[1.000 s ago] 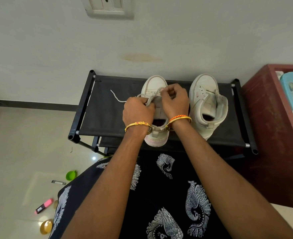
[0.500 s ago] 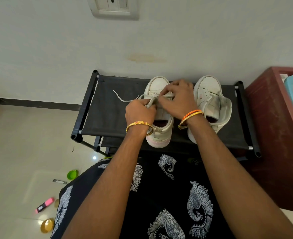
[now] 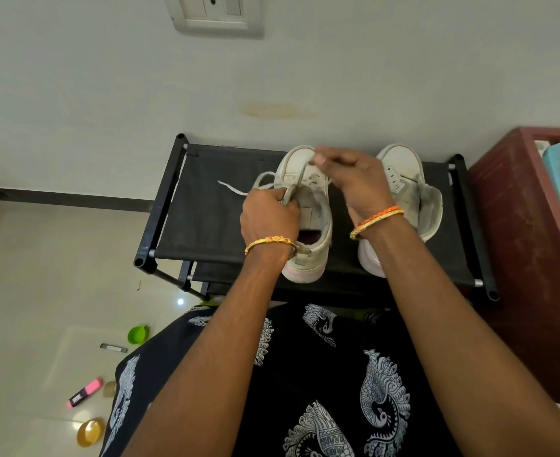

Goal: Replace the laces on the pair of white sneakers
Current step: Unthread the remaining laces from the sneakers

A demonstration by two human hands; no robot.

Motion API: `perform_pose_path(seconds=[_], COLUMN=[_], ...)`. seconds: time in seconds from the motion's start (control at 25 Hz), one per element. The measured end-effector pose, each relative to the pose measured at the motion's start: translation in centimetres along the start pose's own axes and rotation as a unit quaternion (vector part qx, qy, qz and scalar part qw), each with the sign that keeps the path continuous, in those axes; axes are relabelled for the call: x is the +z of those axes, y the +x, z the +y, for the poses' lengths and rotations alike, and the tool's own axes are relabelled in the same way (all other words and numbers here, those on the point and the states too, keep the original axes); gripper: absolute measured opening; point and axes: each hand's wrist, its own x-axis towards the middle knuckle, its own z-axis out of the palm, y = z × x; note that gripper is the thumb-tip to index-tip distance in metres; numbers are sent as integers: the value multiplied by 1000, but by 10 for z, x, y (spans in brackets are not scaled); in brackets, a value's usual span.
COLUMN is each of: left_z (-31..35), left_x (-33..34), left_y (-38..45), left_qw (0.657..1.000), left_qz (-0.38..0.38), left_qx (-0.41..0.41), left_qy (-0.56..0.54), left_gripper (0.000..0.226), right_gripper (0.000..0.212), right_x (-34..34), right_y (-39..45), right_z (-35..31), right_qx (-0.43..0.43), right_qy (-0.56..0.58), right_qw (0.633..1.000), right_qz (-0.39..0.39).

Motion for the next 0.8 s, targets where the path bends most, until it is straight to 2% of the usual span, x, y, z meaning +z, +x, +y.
perform_pose_path(seconds=[0.08,0.16,0.2,0.24,0.32,0.4,0.48,0.52,0.6,0.76,0.8], left_z=[0,1,1,1,1,0,-1,-2,-2,-1,0], left_x=[1,2,2,2,2,3,4,4,5,5,4], left_y=[0,0,-1,-1,-2,-2,-2,-2,-1,-1,-2], left_qw=[1000,1000,1000,1000,1000,999,999,999,999,998,998], left_qz=[6,12,14,15,20,24,26,27,30,26,26], left_qx=[5,9,11,12,15,21,24,25,26,31,31], left_qy=[4,14,16,16,19,24,28,27,29,41,39], left_gripper=[15,17,18,18,18,18,19,19,19,20,20], right_gripper=[12,20,21,22,20,11,17,21,24,17,14], right_x=[-8,-12,-11,-10,-4,4,9,11,11,10,9], right_y=[0,1,2,2,-1,-7,-11,-13,-14,-11,-9], right_z=[-8,-10,-9,-6,1,7,9,9,7,9,11], right_qx=[26,38,20,-17,-104,-157,-139,-123,-113,-89,-81], right_qy=[149,195,155,68,-151,-343,-519,-570,-597,-580,-558], right_qw=[988,979,988,997,982,925,843,812,794,809,825], right_qz=[-25,-34,-15,12,46,33,-5,-20,-27,-25,-37])
